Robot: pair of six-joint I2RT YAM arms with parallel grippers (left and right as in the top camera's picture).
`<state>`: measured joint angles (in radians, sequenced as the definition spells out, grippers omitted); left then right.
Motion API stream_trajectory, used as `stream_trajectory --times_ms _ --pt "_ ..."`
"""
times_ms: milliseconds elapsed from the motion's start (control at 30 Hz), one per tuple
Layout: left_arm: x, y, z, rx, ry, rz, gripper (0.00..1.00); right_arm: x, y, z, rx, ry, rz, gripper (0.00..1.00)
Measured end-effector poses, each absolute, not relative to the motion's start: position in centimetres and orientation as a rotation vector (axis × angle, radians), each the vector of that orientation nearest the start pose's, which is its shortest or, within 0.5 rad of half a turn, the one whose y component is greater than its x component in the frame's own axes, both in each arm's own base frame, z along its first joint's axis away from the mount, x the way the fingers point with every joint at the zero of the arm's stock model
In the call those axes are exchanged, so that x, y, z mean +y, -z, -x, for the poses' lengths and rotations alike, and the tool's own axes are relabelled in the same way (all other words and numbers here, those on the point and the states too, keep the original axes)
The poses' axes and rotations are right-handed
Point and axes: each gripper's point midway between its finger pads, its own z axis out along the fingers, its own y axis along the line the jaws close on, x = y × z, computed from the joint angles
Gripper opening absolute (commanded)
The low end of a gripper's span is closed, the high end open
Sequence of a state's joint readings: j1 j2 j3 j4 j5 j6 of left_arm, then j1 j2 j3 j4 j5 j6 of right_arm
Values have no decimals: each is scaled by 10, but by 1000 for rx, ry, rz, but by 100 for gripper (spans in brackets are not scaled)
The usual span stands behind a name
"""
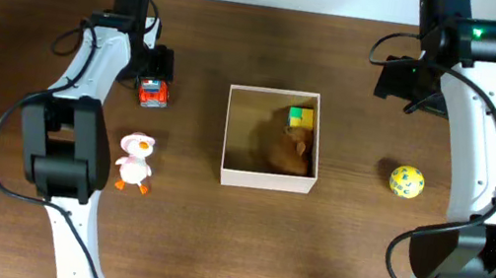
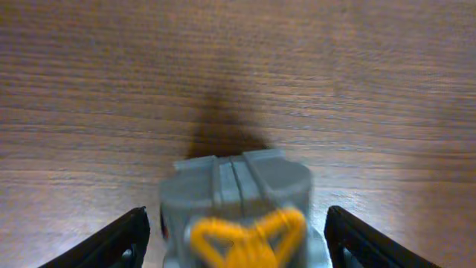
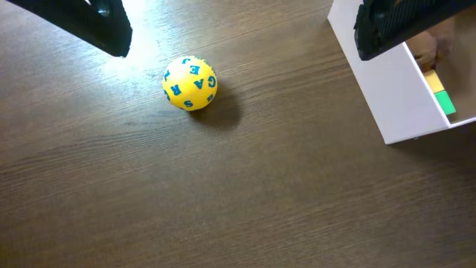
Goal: Pack container
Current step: 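Lower the left gripper toward the fire truck to grasp it, then lift the fire truck and carry it right over the box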
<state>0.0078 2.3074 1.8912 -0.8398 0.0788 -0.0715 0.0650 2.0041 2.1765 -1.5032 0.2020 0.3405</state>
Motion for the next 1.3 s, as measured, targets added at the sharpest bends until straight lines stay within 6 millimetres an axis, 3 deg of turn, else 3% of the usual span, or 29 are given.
stream_trajectory --times_ms 233,600,733,1100,1300 --pt "-9 -16 -522 2844 126 97 78 -7 -219 -421 2827 214 -427 99" --pt "-9 -13 -522 2850 126 97 77 -7 -219 -421 2827 214 -427 99" --pt "-9 -13 -522 2850 126 97 63 -7 -219 -421 2827 214 -427 99" --pt "-12 -12 -521 2852 121 86 60 -7 -219 -421 2827 214 -427 99" --pt "-12 -12 -520 2859 121 85 48 -7 -219 -421 2827 214 -427 99"
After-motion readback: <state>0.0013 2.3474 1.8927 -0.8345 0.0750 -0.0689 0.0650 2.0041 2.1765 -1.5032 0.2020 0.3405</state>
